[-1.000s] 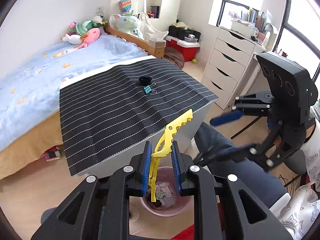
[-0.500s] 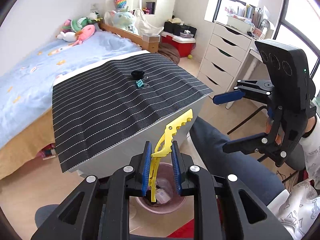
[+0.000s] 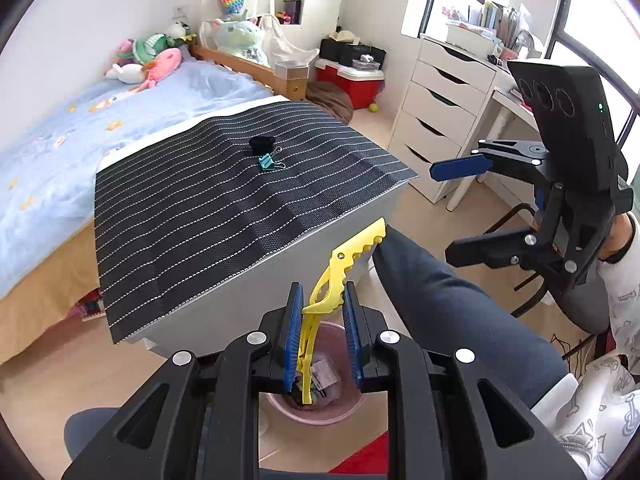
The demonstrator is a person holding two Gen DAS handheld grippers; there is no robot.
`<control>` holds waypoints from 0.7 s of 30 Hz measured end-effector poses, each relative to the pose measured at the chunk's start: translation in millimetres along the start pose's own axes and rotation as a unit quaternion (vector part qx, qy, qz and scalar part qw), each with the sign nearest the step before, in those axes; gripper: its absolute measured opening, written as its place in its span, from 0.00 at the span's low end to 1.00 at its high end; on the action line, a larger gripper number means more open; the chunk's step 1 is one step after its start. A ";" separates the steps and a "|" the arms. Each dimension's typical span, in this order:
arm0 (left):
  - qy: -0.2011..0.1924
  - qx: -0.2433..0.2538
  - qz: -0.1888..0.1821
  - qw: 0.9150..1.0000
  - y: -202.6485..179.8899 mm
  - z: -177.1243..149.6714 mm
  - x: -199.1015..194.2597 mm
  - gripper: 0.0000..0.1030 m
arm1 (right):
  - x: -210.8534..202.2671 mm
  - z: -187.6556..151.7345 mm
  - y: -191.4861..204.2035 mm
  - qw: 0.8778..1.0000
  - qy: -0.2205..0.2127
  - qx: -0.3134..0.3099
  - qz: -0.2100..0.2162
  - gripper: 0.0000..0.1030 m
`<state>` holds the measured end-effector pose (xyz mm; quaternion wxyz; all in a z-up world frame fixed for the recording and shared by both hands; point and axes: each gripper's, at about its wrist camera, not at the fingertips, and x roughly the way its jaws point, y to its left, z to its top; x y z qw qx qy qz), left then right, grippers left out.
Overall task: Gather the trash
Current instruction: 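Open the right gripper to drop the black piece while the left holds the yellow clip over the bin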
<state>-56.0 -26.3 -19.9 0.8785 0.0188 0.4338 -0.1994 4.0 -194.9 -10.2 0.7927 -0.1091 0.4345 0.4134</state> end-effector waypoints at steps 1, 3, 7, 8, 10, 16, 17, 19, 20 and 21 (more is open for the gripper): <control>0.001 0.002 0.000 1.000 -1.4 0.1 0.3 0.19 | -1.5 0.1 -0.4 1.000 -0.002 0.000 -0.002 0.97; 0.002 0.005 0.000 1.000 -3.3 0.8 0.9 0.19 | -4.2 -0.2 -1.1 1.000 -0.006 0.000 -0.007 0.97; 0.005 0.011 -0.002 1.000 -7.3 0.5 2.6 0.19 | -9.9 -2.6 -3.6 1.000 -0.013 0.003 -0.012 0.97; 0.006 0.012 -0.002 1.000 -7.8 0.4 3.6 0.19 | -11.1 -3.0 -4.7 1.000 -0.014 0.004 -0.013 0.97; 0.008 0.014 -0.003 1.000 -9.2 0.5 4.7 0.19 | -12.2 -2.8 -5.6 1.000 -0.016 0.006 -0.015 0.97; 0.016 0.023 -0.007 1.000 -14.0 0.8 8.5 0.20 | -16.8 -2.6 -8.5 1.000 -0.023 0.011 -0.015 0.97; 0.016 0.024 -0.007 1.000 -14.8 0.3 8.9 0.22 | -16.9 -2.2 -8.9 1.000 -0.023 0.011 -0.015 0.97; 0.020 0.022 -0.010 1.000 -14.8 -0.1 11.1 0.35 | -17.2 -3.0 -8.9 1.000 -0.024 0.012 -0.014 0.97; 0.019 0.021 -0.009 1.000 -14.7 -0.5 11.6 0.56 | -17.3 -2.8 -9.2 1.000 -0.023 0.012 -0.015 0.97; 0.016 0.015 -0.010 1.000 -13.6 -1.0 11.0 0.65 | -17.6 -3.1 -9.1 1.000 -0.023 0.012 -0.015 0.97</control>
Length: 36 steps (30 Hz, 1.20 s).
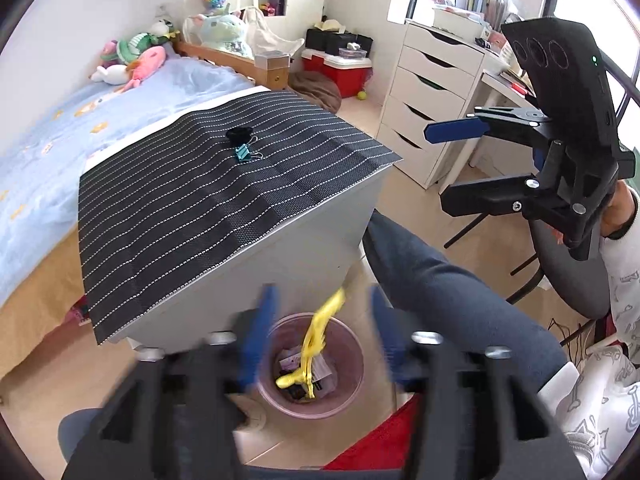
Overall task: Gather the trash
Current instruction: 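Open the right gripper to drop the black piece while the left holds the yellow clip over the bin, then open the left gripper over the pink bin to drop the yellow claw clip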
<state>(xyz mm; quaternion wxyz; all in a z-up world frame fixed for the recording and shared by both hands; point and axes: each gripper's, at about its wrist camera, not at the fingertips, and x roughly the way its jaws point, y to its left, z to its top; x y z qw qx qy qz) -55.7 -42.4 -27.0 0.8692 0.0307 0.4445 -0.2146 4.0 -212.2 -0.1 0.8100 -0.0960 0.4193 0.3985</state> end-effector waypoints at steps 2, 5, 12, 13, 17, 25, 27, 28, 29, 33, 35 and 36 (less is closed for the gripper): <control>-0.011 -0.014 0.007 1.000 3.2 -0.4 -2.3 0.88 | -0.7 0.2 0.0 1.000 -0.001 0.001 -0.001 0.97; -0.025 -0.027 0.024 0.999 8.4 0.8 -6.4 0.92 | -0.2 1.0 0.2 1.000 -0.003 0.003 -0.004 0.97; -0.042 -0.049 0.062 0.996 19.9 3.3 -12.2 0.93 | 1.9 1.1 0.7 1.000 -0.002 0.006 -0.006 0.97; -0.043 -0.051 0.066 0.996 21.5 4.1 -12.2 0.93 | 3.2 0.8 1.2 1.000 0.001 0.007 -0.006 0.97; -0.054 -0.052 0.074 0.994 22.1 6.1 -14.7 0.93 | 7.6 0.3 0.1 1.000 0.011 0.005 -0.022 0.97; -0.071 -0.052 0.083 0.993 23.5 13.0 -16.2 0.93 | 11.7 5.1 -3.5 0.999 0.011 0.012 -0.036 0.97; -0.072 -0.052 0.088 0.992 24.1 15.7 -15.6 0.93 | 12.9 8.5 -3.9 0.999 0.011 0.010 -0.036 0.97; -0.074 -0.051 0.091 0.992 24.9 17.6 -15.5 0.93 | 13.1 10.2 -4.6 0.999 0.010 0.010 -0.036 0.97; -0.076 -0.051 0.092 0.992 25.5 18.8 -15.6 0.93 | 13.3 12.7 -5.5 0.999 0.009 0.011 -0.036 0.97; -0.082 -0.052 0.095 0.991 29.0 24.6 -15.9 0.93 | 14.6 28.4 -14.4 0.999 0.004 0.026 -0.033 0.97; -0.084 -0.052 0.096 0.990 30.2 26.6 -16.0 0.93 | 17.3 38.5 -21.2 0.999 0.008 0.040 -0.029 0.97; -0.085 -0.053 0.097 0.990 30.5 27.4 -15.9 0.93 | 19.0 43.6 -24.5 0.999 0.011 0.045 -0.029 0.97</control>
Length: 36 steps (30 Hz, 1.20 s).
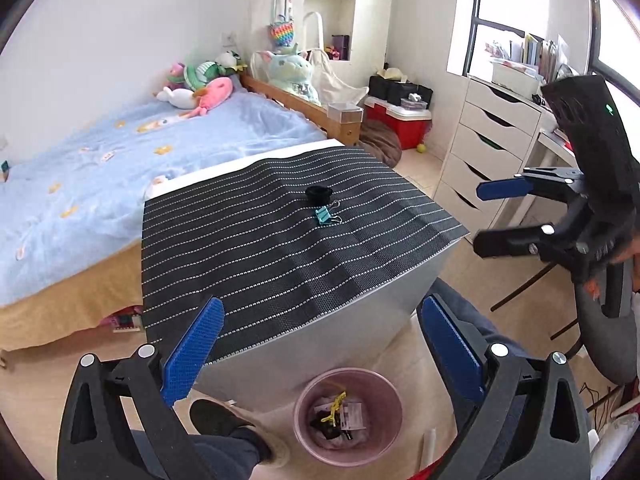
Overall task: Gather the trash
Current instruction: 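Open the left gripper over the pink bin to drop the yellow claw clip, then move the right gripper to the black round hair tie and grasp it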
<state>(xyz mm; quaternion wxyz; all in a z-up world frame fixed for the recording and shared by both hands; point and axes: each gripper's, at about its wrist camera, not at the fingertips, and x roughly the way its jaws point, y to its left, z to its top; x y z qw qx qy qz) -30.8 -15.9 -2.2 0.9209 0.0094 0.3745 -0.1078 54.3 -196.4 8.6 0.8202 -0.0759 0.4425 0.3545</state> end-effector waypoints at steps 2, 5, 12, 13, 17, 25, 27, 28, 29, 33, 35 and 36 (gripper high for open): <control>-0.002 -0.001 0.001 1.000 1.0 1.7 0.5 0.93 | 4.6 14.7 -5.2 1.000 0.003 0.006 0.000 0.97; -0.003 -0.003 0.000 1.000 2.6 1.9 1.8 0.93 | 11.5 34.1 -11.4 1.000 0.004 0.013 0.003 0.97; 0.000 -0.009 0.005 1.000 11.4 3.4 6.7 0.93 | 39.0 78.6 -25.6 0.999 0.021 0.028 -0.017 0.97; 0.001 -0.010 0.006 1.000 12.8 3.8 7.3 0.93 | 43.8 83.4 -26.7 0.999 0.027 0.029 -0.022 0.97; 0.001 -0.015 0.007 1.000 15.7 3.7 7.4 0.93 | 69.0 105.2 -33.8 0.997 0.055 0.036 -0.035 0.97; 0.008 -0.022 0.008 1.000 19.5 -0.5 11.5 0.93 | 126.0 131.0 -46.6 0.990 0.119 0.069 -0.043 0.97; 0.010 -0.024 0.008 1.000 20.4 -1.4 12.8 0.93 | 138.1 133.9 -49.0 0.987 0.132 0.076 -0.044 0.97; 0.011 -0.024 0.007 1.000 20.5 -1.6 13.0 0.93 | 144.6 135.6 -51.3 0.986 0.138 0.082 -0.046 0.97; 0.011 -0.025 0.006 1.000 21.2 -1.7 13.7 0.93 | 151.9 137.2 -53.9 0.984 0.145 0.089 -0.047 0.97; 0.010 -0.028 0.003 1.000 22.4 -2.6 14.2 0.93 | 174.5 138.5 -59.1 0.979 0.171 0.097 -0.060 0.97; 0.010 -0.031 0.002 0.999 24.6 -3.8 13.7 0.93 | 182.3 137.6 -59.7 0.977 0.180 0.098 -0.061 0.97; 0.011 -0.031 0.002 0.999 25.5 -4.6 14.1 0.93 | 185.4 136.9 -60.3 0.976 0.182 0.099 -0.062 0.97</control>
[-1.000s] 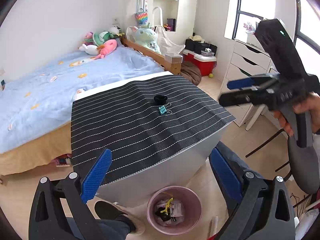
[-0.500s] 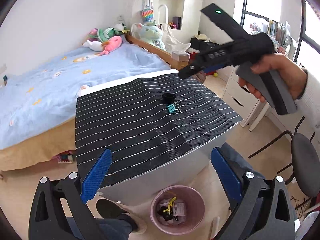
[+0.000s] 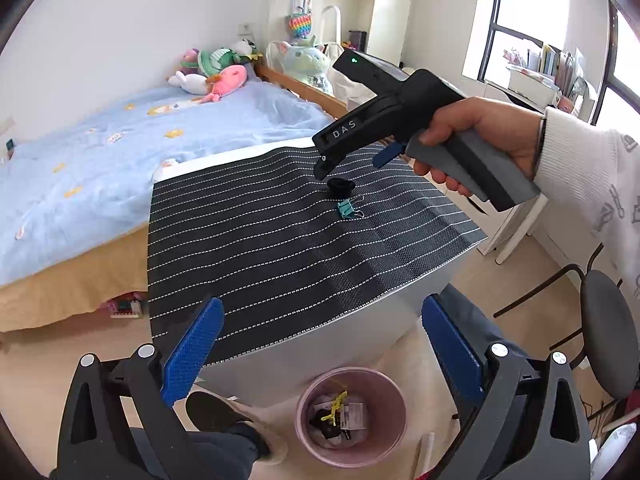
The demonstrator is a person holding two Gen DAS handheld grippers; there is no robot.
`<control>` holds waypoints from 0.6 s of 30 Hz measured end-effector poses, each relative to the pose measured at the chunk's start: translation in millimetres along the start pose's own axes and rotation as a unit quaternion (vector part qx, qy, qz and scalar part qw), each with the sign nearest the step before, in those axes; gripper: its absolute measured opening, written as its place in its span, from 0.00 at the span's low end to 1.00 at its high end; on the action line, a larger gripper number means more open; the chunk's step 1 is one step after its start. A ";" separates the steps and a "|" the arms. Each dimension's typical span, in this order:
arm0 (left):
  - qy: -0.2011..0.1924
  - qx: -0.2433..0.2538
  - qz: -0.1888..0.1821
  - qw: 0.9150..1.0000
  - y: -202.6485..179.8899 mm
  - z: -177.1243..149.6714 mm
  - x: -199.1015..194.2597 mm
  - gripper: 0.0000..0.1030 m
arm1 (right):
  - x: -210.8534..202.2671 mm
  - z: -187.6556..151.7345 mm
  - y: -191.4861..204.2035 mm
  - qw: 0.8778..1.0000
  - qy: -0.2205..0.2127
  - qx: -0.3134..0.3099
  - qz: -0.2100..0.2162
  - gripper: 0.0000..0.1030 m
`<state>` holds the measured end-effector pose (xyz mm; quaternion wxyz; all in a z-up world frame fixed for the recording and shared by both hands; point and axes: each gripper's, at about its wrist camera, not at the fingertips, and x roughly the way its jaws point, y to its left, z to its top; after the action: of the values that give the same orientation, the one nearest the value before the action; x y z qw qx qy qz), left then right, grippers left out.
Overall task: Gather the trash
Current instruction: 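Move the right gripper to the black round hair tie and grasp it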
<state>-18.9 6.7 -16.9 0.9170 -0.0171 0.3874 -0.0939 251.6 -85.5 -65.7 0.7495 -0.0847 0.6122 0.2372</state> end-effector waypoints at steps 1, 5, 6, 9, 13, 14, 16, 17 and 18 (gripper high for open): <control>0.001 -0.001 0.001 1.000 0.9 -1.0 0.6 0.93 | 3.6 0.7 -0.4 1.000 0.004 0.002 -0.002 0.96; 0.004 -0.007 0.001 1.000 3.9 -2.6 2.0 0.93 | 13.4 0.7 -1.1 1.000 0.015 0.006 -0.006 0.79; 0.005 -0.008 0.001 1.000 4.1 -3.0 2.5 0.93 | 14.8 0.3 -0.9 1.000 0.017 0.006 -0.006 0.75; 0.006 -0.010 0.001 1.000 5.2 -3.4 3.7 0.93 | 16.0 0.2 0.3 1.000 0.017 0.004 -0.007 0.64; 0.007 -0.010 0.001 1.000 5.2 -3.3 3.9 0.93 | 18.8 -0.2 2.9 1.000 0.020 0.001 -0.006 0.56; 0.007 -0.009 0.001 1.000 4.9 -3.2 4.0 0.93 | 19.2 -0.5 3.4 1.000 0.021 0.000 -0.007 0.55; 0.007 -0.008 0.001 1.000 3.8 -2.7 4.6 0.93 | 19.5 -1.0 2.9 1.000 0.019 0.001 -0.010 0.47; 0.007 -0.008 0.001 1.000 3.6 -2.2 4.8 0.93 | 19.5 -1.2 2.6 1.000 0.019 0.001 -0.009 0.45; 0.007 -0.007 0.001 1.000 3.1 -2.0 5.0 0.93 | 19.5 -0.8 2.8 1.000 0.019 0.001 -0.009 0.42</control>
<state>-16.5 8.9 -22.2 0.9143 -0.0227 0.3942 -0.0905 252.3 -78.5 -84.1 0.7401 -0.0938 0.6257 0.2279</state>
